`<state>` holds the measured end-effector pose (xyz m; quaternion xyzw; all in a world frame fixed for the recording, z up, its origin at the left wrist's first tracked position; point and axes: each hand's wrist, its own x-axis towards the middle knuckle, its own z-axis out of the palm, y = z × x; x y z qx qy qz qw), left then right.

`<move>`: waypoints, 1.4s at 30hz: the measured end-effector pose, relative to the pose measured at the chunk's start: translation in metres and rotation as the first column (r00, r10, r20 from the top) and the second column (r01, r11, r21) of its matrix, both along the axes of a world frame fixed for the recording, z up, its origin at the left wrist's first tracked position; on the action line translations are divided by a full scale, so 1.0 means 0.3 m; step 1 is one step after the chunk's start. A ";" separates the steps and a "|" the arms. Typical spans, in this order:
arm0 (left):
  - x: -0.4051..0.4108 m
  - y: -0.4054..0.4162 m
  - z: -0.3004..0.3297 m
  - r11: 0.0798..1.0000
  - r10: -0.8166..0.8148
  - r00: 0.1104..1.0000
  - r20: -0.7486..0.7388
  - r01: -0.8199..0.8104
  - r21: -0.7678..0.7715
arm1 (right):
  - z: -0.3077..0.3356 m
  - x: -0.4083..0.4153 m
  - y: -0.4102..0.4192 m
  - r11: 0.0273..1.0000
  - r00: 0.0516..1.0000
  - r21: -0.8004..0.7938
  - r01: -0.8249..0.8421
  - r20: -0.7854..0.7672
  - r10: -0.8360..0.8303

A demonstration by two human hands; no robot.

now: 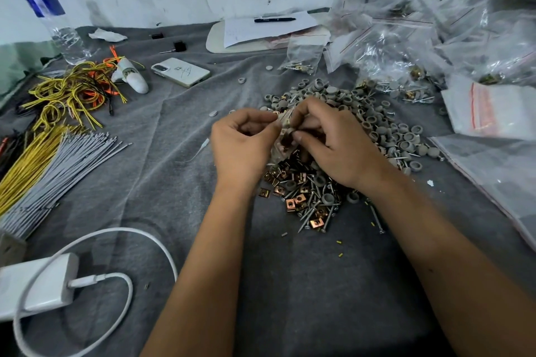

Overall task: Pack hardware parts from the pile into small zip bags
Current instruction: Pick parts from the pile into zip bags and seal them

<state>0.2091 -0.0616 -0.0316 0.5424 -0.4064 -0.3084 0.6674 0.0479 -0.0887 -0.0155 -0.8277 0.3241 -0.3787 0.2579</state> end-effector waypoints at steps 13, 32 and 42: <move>-0.002 0.011 0.015 0.992 0.112 0.980 0.163 -0.100 -0.076 | -0.002 -0.005 -0.005 0.992 0.985 -0.015 0.124 0.124 -0.121; 0.007 0.016 0.018 0.959 0.279 0.928 0.245 -0.258 -0.116 | 0.011 -0.011 -0.001 0.994 0.819 -0.031 -0.102 -0.570 0.066; -0.012 0.005 0.002 0.997 0.082 0.967 0.240 -0.076 -0.032 | 0.025 -0.012 -0.002 0.983 0.996 -0.162 0.084 0.051 -0.077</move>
